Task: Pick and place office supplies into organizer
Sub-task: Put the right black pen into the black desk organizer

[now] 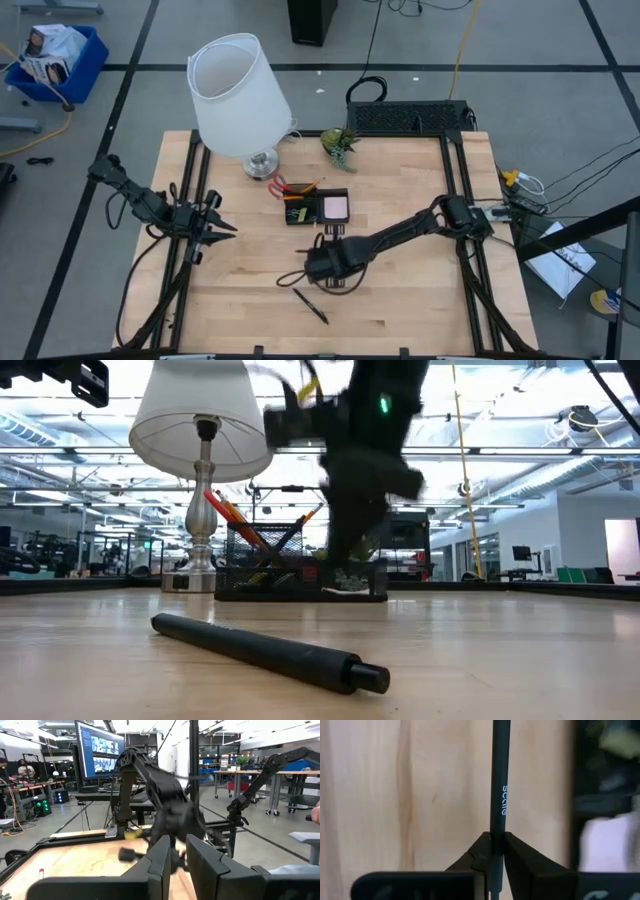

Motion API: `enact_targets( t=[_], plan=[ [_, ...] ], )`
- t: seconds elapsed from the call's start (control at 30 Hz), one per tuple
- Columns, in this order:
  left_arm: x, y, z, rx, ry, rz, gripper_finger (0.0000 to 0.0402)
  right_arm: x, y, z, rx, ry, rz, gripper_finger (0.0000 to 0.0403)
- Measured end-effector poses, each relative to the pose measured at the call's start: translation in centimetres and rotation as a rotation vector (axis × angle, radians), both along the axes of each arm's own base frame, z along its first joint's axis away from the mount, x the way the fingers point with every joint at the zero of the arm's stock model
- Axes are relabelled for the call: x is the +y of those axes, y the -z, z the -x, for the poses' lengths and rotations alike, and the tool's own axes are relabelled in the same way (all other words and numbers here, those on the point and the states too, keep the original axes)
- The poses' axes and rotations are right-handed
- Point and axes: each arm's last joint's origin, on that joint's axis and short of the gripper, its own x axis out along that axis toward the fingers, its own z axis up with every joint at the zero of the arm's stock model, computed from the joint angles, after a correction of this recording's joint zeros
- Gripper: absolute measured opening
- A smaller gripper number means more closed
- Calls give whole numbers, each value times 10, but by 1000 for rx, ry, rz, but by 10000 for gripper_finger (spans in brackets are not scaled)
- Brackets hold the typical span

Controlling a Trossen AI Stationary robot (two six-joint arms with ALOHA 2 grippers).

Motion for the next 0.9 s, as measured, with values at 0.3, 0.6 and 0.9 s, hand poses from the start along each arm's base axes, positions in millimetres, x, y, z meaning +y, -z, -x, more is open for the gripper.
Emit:
enact_targets(
  t=[0.3, 0.6, 0.9],
  plan=[
    [0, 0, 0, -1, 0, 1, 67, -3, -13, 0, -52, -1, 49, 30],
    [0, 0, 0, 0, -1, 0, 67, -13, -35, 3, -90, -61, 322, 33],
    [0, 0, 0, 0, 0, 0, 67, -45, -76, 3, -203, -4, 398, 36]
  ],
)
